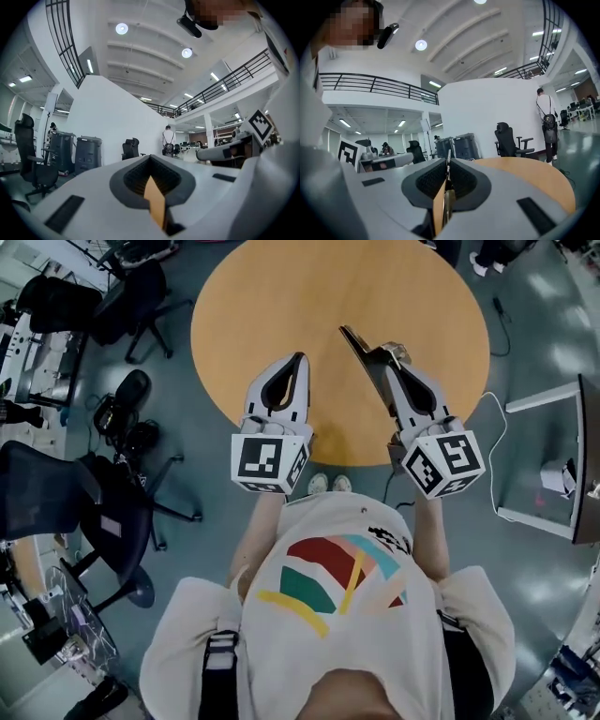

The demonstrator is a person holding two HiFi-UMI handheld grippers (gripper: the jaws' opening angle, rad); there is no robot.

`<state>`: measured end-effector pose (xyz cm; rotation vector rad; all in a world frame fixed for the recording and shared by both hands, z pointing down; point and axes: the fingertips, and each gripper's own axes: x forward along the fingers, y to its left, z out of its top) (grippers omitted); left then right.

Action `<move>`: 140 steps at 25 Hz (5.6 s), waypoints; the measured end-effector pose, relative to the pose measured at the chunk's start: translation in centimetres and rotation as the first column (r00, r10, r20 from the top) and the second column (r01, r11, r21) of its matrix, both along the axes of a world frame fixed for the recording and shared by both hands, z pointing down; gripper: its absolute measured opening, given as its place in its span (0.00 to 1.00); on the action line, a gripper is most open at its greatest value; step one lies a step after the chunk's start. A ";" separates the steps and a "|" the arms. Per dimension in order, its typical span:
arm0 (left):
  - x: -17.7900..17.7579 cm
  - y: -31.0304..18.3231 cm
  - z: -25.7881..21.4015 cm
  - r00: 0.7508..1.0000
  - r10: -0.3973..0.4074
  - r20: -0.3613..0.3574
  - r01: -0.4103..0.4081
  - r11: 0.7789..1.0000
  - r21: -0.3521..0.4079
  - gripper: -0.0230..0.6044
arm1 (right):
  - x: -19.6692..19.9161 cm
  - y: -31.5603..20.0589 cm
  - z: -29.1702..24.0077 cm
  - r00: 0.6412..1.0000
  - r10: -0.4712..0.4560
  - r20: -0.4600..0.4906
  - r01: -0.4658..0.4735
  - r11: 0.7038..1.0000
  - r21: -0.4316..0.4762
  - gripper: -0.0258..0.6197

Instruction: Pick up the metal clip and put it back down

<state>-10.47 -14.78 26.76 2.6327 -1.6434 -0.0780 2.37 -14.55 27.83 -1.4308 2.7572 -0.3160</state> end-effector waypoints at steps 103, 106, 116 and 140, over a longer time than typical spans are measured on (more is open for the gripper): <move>13.6 -18.1 22.2 0.953 0.303 -0.017 -0.293 0.902 -0.316 0.10 | 21.6 -35.7 28.1 0.879 0.392 -0.271 -0.458 0.851 -0.257 0.42; 13.4 -18.1 21.9 0.951 0.308 -0.016 -0.297 0.902 -0.314 0.10 | 21.3 -35.9 27.3 0.867 0.394 -0.304 -0.464 0.861 -0.208 0.45; 12.6 -17.6 18.9 0.956 0.292 -0.028 -0.289 0.923 -0.254 0.10 | 20.1 -33.1 20.4 0.887 0.392 -0.243 -0.434 0.888 -0.150 0.45; 11.4 -2.3 -6.9 0.968 0.241 -0.077 -0.237 0.970 0.054 0.10 | 10.1 -1.7 -8.5 0.934 0.357 -0.013 -0.355 0.930 0.092 0.06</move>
